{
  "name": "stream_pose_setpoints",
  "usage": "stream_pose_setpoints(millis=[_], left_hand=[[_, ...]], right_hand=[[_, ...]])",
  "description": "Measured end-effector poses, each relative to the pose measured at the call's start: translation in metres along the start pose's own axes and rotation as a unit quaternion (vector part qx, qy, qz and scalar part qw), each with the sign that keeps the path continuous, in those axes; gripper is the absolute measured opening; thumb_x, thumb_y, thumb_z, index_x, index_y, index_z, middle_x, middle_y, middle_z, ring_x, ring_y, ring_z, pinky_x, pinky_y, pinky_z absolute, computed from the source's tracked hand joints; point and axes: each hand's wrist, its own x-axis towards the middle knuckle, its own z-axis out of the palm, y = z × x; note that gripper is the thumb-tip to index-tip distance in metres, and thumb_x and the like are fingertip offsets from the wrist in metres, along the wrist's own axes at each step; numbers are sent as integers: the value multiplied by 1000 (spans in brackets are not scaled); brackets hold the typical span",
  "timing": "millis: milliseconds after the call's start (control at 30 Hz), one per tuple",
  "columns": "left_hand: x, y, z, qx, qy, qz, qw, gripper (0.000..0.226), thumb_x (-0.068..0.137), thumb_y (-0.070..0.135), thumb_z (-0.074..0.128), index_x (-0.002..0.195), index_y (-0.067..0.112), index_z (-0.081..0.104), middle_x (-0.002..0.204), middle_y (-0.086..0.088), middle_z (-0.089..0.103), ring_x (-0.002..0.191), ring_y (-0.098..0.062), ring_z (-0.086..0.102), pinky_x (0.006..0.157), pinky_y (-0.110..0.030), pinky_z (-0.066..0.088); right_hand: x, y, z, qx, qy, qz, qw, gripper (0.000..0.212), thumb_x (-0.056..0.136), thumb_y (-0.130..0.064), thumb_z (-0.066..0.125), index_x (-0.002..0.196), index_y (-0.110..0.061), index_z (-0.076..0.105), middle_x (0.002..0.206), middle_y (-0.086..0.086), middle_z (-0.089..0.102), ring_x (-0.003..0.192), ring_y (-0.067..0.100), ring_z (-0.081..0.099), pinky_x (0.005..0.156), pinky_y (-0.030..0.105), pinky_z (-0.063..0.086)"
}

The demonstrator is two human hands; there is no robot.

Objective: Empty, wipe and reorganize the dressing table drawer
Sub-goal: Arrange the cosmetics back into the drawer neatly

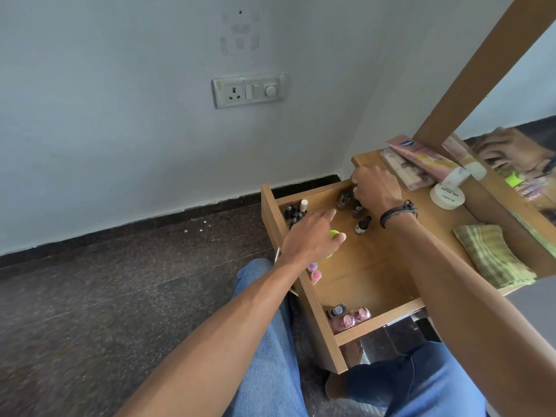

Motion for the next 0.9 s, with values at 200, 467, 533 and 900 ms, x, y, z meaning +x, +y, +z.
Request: stream_pose_setpoints(millis=[200,467,533,900], left_hand=[[0,-1,0,-7,6,5,1000,64,97,49,59,149,14,45,147,-5,55,138,-22,48,100,-39,50],[1,-1,1,-7,7,5,1000,64,97,47,59,149,13,45,145,-6,55,136,-22,49,99,-38,50],[1,-1,1,-9,4,2,1000,65,96,48,58,150,14,45,146,-6,55,136,-22,49,98,-38,50],[1,1,-2,-12,-5,-4,1000,63,98,46,58,150,13,43,147,-6,53,138,-22,45,100,-41,48]], right_hand=[[1,-6,7,-67,-11,-26,997,12,97,-6,57,104,-10,66,95,11,66,87,31,67,70,38,53],[8,-11,10,-126,-29,-60,990,13,100,-9,54,108,-12,64,96,8,67,90,29,68,62,35,43],[10,-11,9,-133,-31,-63,989,14,100,-9,54,108,-13,64,97,8,68,91,30,69,62,35,44],[1,-9,5,-61,-27,-14,998,17,96,-4,55,110,-9,63,102,14,67,94,36,68,64,38,47]])
